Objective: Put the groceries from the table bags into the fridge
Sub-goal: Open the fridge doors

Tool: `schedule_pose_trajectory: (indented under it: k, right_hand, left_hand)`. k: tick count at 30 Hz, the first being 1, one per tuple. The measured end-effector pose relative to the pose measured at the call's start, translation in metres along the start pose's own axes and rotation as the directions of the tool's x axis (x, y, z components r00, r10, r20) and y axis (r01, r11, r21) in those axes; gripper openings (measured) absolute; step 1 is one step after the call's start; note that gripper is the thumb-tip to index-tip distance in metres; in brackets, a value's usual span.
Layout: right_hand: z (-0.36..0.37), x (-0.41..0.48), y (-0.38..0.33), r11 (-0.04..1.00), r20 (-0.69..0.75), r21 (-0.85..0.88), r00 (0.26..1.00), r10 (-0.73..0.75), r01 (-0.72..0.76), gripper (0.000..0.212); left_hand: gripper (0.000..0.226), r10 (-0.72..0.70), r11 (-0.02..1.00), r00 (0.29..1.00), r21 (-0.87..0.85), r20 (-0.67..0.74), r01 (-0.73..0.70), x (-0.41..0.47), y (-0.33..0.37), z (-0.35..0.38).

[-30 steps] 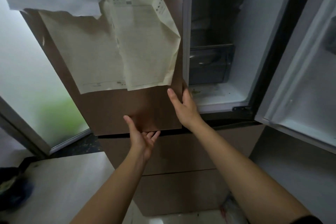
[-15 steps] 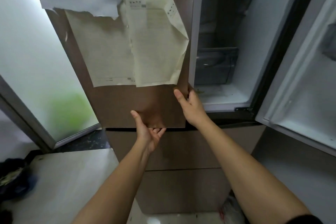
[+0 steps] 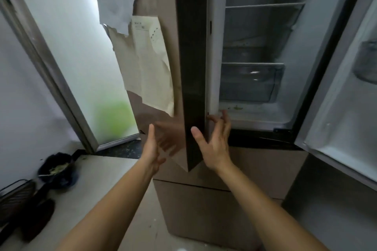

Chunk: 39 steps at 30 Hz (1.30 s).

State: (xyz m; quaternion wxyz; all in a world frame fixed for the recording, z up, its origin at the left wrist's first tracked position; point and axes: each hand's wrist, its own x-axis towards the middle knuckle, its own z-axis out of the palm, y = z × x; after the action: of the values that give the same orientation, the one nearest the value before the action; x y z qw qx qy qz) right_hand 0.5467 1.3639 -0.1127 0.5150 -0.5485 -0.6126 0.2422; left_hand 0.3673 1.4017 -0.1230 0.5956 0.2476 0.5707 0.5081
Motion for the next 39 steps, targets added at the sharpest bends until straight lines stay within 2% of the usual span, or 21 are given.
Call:
schedule_pose_trajectory:
  k: [2, 3, 4, 6, 9, 11, 13, 15, 17, 19, 22, 24, 26, 28, 30, 33, 39]
  right_hand:
    - [-0.001, -0.005, -0.010, 0.995, 0.000, 0.097, 1.000, 0.002, -0.002, 0.081]
    - [0.000, -0.009, -0.013, 0.992, -0.033, 0.124, 0.999, -0.004, 0.008, 0.080]
    - [0.001, -0.013, -0.015, 0.989, -0.076, 0.146, 0.997, -0.014, 0.025, 0.082]
    - [0.005, -0.021, -0.015, 0.985, -0.125, 0.166, 0.991, -0.037, 0.057, 0.086]
    - [0.013, -0.031, -0.014, 0.988, -0.086, 0.151, 0.996, -0.024, 0.037, 0.089]
    - [0.019, -0.035, -0.014, 0.988, -0.068, 0.129, 0.995, -0.075, 0.083, 0.082]
    - [0.031, -0.040, -0.014, 0.984, -0.007, 0.061, 0.985, -0.170, 0.170, 0.070]
    - [0.048, -0.047, -0.012, 0.971, 0.067, 0.017, 0.969, -0.239, 0.238, 0.055]
    - [0.065, -0.057, -0.014, 0.938, 0.105, -0.045, 0.935, -0.338, 0.344, 0.049]
    - [0.079, -0.065, -0.018, 0.875, 0.139, -0.133, 0.883, -0.448, 0.465, 0.052]
    - [0.101, -0.067, -0.024, 0.788, 0.128, -0.232, 0.821, -0.556, 0.570, 0.061]
    - [0.116, -0.063, -0.030, 0.794, 0.096, -0.234, 0.826, -0.555, 0.561, 0.071]
    - [0.126, -0.052, -0.036, 0.848, 0.072, -0.216, 0.874, -0.480, 0.483, 0.077]
    - [0.131, -0.036, -0.036, 0.887, 0.128, -0.218, 0.913, -0.386, 0.406, 0.076]
    - [0.135, -0.023, -0.034, 0.845, 0.224, -0.270, 0.883, -0.411, 0.462, 0.074]
    - [0.147, -0.013, -0.034, 0.722, 0.317, -0.346, 0.799, -0.511, 0.599, 0.066]
    - [0.191, -0.009, -0.047, 0.595, 0.348, -0.452, 0.746, -0.568, 0.664, 0.064]
  left_hand:
    - [0.111, 0.148, 0.986, 0.987, 0.089, -0.066, -0.142, -0.015, 0.015, -0.011]
    - [0.113, 0.241, 0.965, 0.967, 0.122, -0.080, -0.230, -0.028, 0.025, -0.013]
    - [0.105, 0.359, 0.928, 0.928, 0.144, -0.096, -0.344, -0.046, 0.037, -0.013]
    - [0.082, 0.602, 0.790, 0.792, 0.216, -0.099, -0.573, -0.089, 0.058, -0.005]
    - [0.075, 0.850, 0.496, 0.526, 0.383, -0.030, -0.779, -0.141, 0.075, 0.002]
    - [0.073, 0.936, 0.294, 0.350, 0.487, 0.026, -0.823, -0.159, 0.076, -0.001]
    - [0.071, 0.976, 0.109, 0.201, 0.612, 0.084, -0.783, -0.164, 0.071, -0.008]
    - [0.066, 0.982, -0.001, 0.141, 0.747, 0.126, -0.665, -0.161, 0.062, -0.021]
    - [0.063, 0.966, -0.028, 0.197, 0.825, 0.168, -0.565, -0.153, 0.052, -0.037]
    - [0.064, 0.948, -0.007, 0.269, 0.854, 0.172, -0.520, -0.142, 0.047, -0.054]
    - [0.069, 0.949, 0.035, 0.283, 0.852, 0.135, -0.522, -0.127, 0.055, -0.081]
    - [0.071, 0.948, 0.065, 0.296, 0.840, 0.116, -0.538, -0.119, 0.063, -0.099]
    - [0.077, 0.944, 0.076, 0.308, 0.835, 0.114, -0.544, -0.109, 0.071, -0.118]
    - [0.087, 0.940, 0.080, 0.320, 0.835, 0.119, -0.545, -0.095, 0.080, -0.133]
    - [0.095, 0.938, 0.116, 0.333, 0.824, 0.093, -0.555, -0.081, 0.088, -0.145]
    - [0.091, 0.936, 0.199, 0.351, 0.783, 0.026, -0.590, -0.061, 0.102, -0.161]
    - [0.081, 0.876, 0.407, 0.475, 0.648, -0.079, -0.643, -0.029, 0.124, -0.191]
